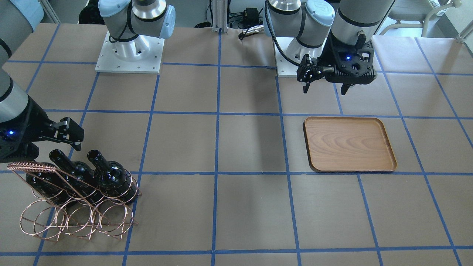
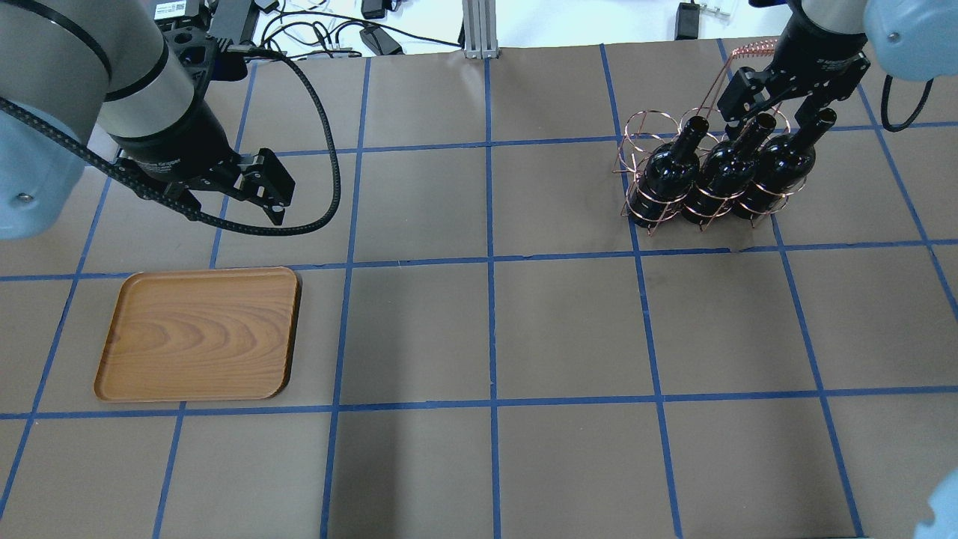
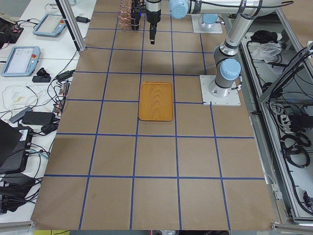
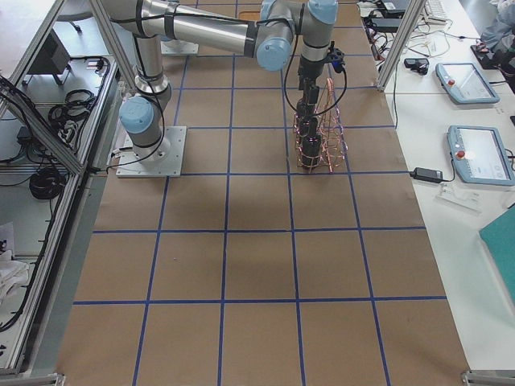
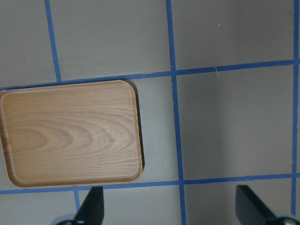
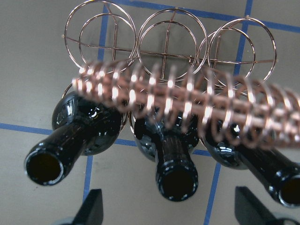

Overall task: Take wine from basket and place on tray
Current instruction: 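Grasp the neck of the front dark wine bottle with the right gripper and lift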

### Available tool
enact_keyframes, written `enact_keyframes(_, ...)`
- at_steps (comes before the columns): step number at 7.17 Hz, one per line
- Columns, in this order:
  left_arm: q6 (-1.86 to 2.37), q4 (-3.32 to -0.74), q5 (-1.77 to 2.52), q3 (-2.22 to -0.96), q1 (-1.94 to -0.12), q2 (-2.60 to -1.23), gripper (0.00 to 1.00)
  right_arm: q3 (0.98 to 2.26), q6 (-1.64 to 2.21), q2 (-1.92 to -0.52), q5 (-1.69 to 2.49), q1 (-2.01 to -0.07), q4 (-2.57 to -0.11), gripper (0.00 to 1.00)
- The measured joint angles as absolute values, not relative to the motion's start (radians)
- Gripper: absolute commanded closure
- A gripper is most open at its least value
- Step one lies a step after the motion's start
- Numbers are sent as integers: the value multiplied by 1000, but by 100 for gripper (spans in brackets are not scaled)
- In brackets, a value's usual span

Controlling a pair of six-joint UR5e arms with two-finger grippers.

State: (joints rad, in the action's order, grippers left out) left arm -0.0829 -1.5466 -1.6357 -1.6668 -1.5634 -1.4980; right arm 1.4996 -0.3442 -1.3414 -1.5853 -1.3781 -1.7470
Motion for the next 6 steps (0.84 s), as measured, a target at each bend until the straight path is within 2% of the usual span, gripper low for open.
enact_keyframes(1,-83,-1547,-1640,-1667,-1564,-1498,0,1502,-344,-1328,-1586,-1378,-1772,28)
enact_keyframes(3,-83,-1547,-1641,-1668,-1565,-1499,0,1500,-343,-1309,-1588,-1378,-1791,49)
enact_keyframes(4,-82,-1548,-1641,-1668,-1565,-1499,0,1497,-336,-1303,-1588,-1378,-1794,62)
enact_keyframes(6,-82,-1548,-1642,-1669,-1565,-1499,0,1493,-324,-1296,-1588,-1378,-1795,66)
